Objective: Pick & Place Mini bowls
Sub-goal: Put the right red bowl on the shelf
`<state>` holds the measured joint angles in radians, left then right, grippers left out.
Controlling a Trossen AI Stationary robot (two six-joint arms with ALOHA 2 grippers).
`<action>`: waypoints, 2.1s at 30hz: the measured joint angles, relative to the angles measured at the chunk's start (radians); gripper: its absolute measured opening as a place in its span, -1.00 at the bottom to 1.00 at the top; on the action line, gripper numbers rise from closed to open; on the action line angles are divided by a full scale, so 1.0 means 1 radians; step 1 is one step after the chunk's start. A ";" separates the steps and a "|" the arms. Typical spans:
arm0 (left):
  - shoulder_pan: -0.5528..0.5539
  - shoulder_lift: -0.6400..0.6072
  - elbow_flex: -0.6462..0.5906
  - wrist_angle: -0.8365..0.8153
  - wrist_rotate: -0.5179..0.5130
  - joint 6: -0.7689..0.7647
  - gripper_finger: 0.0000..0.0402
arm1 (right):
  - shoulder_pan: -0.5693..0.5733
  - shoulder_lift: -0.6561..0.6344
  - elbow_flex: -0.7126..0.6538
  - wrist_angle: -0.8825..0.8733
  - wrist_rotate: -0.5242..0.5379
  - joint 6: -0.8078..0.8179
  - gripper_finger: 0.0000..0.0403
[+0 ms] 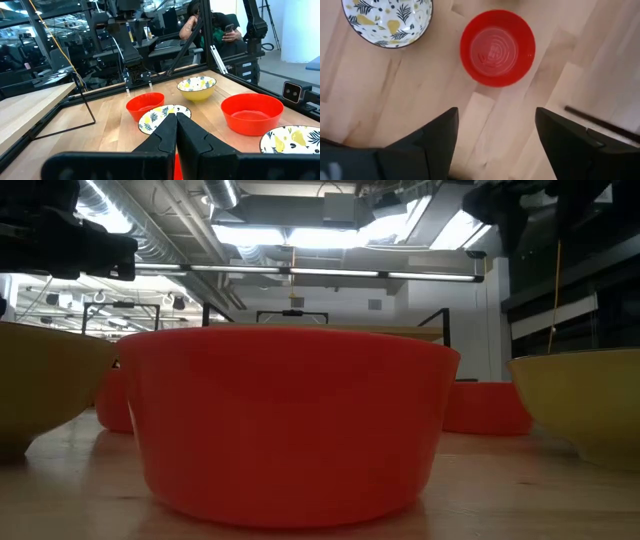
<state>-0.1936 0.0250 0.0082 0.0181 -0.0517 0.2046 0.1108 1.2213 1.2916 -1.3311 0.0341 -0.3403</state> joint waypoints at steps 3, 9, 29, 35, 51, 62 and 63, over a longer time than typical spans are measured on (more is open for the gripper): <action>0.000 0.000 0.000 0.000 0.000 0.000 -0.98 | 0.000 0.000 -0.021 0.030 0.000 -0.040 0.31; 0.000 0.000 0.000 0.000 0.000 0.000 -0.98 | 0.000 0.000 -0.070 0.081 0.000 -0.062 0.31; 0.000 0.000 0.000 0.000 0.000 0.000 -0.98 | -0.002 0.000 -0.278 0.269 0.000 -0.331 0.31; 0.000 0.000 0.000 0.000 0.000 0.000 -0.98 | 0.001 0.026 -0.300 0.329 0.000 -0.406 0.31; 0.000 0.000 0.000 0.000 0.000 0.000 -0.98 | 0.041 0.139 -0.300 0.357 -0.011 -0.456 0.31; 0.000 0.000 0.000 0.000 0.000 0.000 -0.98 | 0.090 0.200 -0.300 0.393 -0.019 -0.433 0.31; 0.000 0.000 0.000 0.000 0.000 0.000 -0.98 | 0.091 0.207 -0.300 0.397 -0.034 -0.423 0.31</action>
<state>-0.1938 0.0252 0.0080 0.0179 -0.0517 0.2045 0.2018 1.4284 0.9916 -0.9342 0.0002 -0.7635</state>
